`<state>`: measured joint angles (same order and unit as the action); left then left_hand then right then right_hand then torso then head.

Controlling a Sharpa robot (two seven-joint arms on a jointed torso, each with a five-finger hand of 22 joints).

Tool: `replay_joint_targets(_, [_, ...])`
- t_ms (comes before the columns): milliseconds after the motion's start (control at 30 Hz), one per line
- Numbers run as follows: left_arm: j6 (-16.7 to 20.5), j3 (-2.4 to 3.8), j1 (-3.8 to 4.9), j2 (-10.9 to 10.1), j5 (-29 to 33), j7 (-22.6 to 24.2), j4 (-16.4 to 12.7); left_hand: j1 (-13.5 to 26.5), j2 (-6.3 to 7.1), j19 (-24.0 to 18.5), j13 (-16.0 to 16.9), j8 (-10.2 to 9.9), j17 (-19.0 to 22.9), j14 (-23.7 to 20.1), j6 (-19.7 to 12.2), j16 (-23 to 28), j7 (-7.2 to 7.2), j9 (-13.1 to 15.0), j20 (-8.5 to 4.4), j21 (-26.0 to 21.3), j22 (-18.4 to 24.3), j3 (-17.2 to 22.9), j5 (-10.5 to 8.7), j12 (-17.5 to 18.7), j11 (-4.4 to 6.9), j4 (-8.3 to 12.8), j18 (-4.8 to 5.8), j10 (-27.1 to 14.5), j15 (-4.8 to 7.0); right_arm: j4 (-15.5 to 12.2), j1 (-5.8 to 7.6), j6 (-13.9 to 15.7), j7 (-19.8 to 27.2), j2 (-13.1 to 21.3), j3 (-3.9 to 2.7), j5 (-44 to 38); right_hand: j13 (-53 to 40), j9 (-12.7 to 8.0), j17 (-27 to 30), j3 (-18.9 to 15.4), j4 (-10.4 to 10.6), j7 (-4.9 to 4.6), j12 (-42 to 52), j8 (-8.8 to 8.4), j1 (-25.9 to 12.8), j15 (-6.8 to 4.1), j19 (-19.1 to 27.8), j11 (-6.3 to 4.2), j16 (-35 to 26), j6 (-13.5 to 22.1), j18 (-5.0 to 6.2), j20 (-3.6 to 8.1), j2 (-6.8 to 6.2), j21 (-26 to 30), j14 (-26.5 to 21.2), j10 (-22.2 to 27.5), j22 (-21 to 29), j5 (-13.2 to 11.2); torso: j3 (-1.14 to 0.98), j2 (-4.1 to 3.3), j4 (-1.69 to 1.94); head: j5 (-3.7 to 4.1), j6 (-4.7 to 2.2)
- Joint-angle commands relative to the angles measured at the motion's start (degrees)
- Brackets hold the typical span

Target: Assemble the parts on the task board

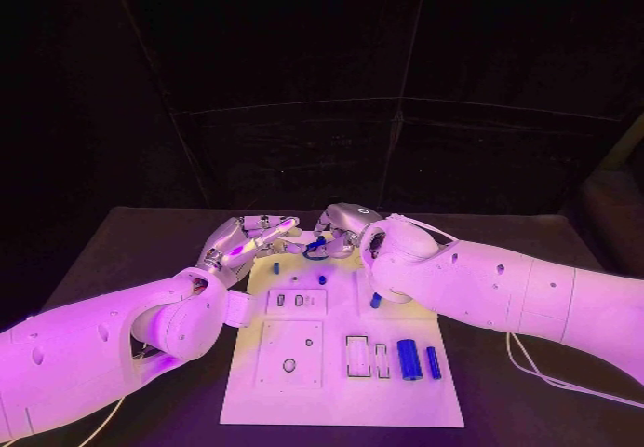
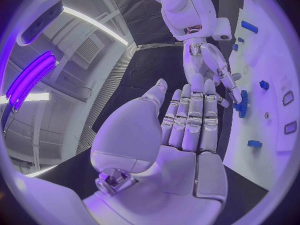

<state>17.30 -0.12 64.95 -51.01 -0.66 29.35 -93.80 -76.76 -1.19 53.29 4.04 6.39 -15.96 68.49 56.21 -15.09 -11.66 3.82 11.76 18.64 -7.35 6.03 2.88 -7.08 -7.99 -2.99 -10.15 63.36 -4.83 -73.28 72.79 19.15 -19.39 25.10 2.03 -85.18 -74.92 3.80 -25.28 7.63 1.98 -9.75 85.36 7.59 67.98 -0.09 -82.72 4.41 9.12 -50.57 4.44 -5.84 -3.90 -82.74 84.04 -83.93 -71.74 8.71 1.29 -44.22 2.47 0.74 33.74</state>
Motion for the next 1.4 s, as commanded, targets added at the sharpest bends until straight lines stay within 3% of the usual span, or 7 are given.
replay_joint_targets(33, [-1.1,0.01,0.08,0.1,-0.6,0.1,0.0,-0.1,-0.59,0.3,0.0,-0.3,-0.1,0.0,0.2,0.2,-0.36,-0.1,0.11,-0.2,0.1,0.0,0.24,0.2,-0.40,0.3,-0.38,0.1,-0.28,0.6,0.10,-0.4,-0.1,-0.2,-0.01,1.7,-9.1,0.1,-0.1,-0.5,0.7,-0.12,-0.2,-0.40,-0.3,0.57,0.1,0.45,-0.1,0.6,-0.97,-0.50,0.58,-0.3,1.6,-1.9,-0.1,0.2,0.03,0.00,0.09,-0.03,0.00])
replay_joint_targets(133, [-1.1,0.01,0.08,0.1,-0.6,0.0,0.0,0.0,-0.59,0.3,-0.1,-0.3,-0.1,0.0,0.1,0.2,-0.38,-0.1,0.12,-0.2,0.1,0.0,0.24,0.2,-0.42,0.3,-0.38,0.0,-0.30,1.0,0.11,-1.1,-0.7,-0.4,-0.02,1.9,-9.1,0.2,-0.1,-0.7,2.2,-0.16,-0.2,-0.22,-0.8,0.63,0.1,0.54,-0.1,0.7,-0.97,-0.60,2.29,-0.3,1.6,-1.9,-0.1,0.2,0.03,0.00,0.12,0.02,-0.05])
replay_joint_targets(267, [-1.1,0.01,0.08,0.1,-0.6,-0.1,0.1,0.0,-0.60,0.3,-0.1,-0.4,-0.1,0.0,0.1,0.3,-0.40,-0.1,0.13,-0.3,0.1,0.0,0.23,0.3,-0.44,0.3,-0.37,0.0,-0.31,1.5,0.11,-2.4,-1.4,-0.6,-0.02,2.0,-9.1,0.3,-0.2,-1.0,3.0,-0.13,-0.2,0.02,-0.9,0.63,0.1,0.52,-0.2,0.6,-0.96,-0.62,3.12,-0.3,1.6,-1.9,-0.1,0.3,0.04,0.02,0.14,0.07,0.01])
replay_joint_targets(833, [-1.3,0.01,0.08,0.2,-0.6,-0.4,0.1,0.2,-0.70,0.3,-0.1,-0.4,-0.2,-0.1,0.1,0.3,-0.42,-0.1,0.15,-0.3,0.1,0.0,0.24,0.4,-0.47,0.2,-0.37,0.0,-0.34,2.1,0.11,-9.2,-3.0,-1.1,-0.02,2.9,-9.0,0.5,-0.3,-2.5,4.6,0.13,-0.4,0.84,-1.3,0.53,0.3,0.33,-0.2,-0.3,-0.91,-0.56,3.16,-0.2,1.6,-1.7,0.1,0.1,0.03,0.01,0.12,0.17,0.20])
replay_joint_targets(1033, [-1.5,0.01,0.08,0.2,-0.6,-0.7,0.2,0.2,-0.74,0.3,-0.1,-0.5,-0.3,-0.1,0.1,0.4,-0.43,-0.1,0.16,-0.3,0.1,0.0,0.24,0.4,-0.48,0.2,-0.37,0.0,-0.35,2.2,0.11,-8.7,-3.3,-1.2,-0.02,2.9,-9.0,0.4,-0.3,-2.8,4.8,0.13,-0.4,0.85,-1.2,0.52,0.3,0.33,-0.2,-0.2,-0.91,-0.55,3.23,-0.2,1.6,-1.7,0.1,0.4,0.00,-0.01,0.13,0.12,0.21])
replay_joint_targets(1400, [-1.9,0.00,0.08,0.3,-0.6,-1.1,0.5,0.4,-0.80,0.3,-0.1,-0.6,-0.3,-0.2,0.0,0.5,-0.45,-0.1,0.19,-0.4,0.2,0.1,0.24,0.5,-0.52,0.1,-0.36,-0.1,-0.40,2.1,0.11,-5.6,-3.0,-1.2,-0.02,3.0,-9.5,0.7,-0.4,-2.5,4.7,0.57,0.0,2.03,1.2,0.29,0.2,-0.04,-0.2,-1.8,-0.96,-0.36,5.15,-0.3,1.6,-2.1,-0.2,1.3,0.02,0.00,0.06,0.15,0.30])
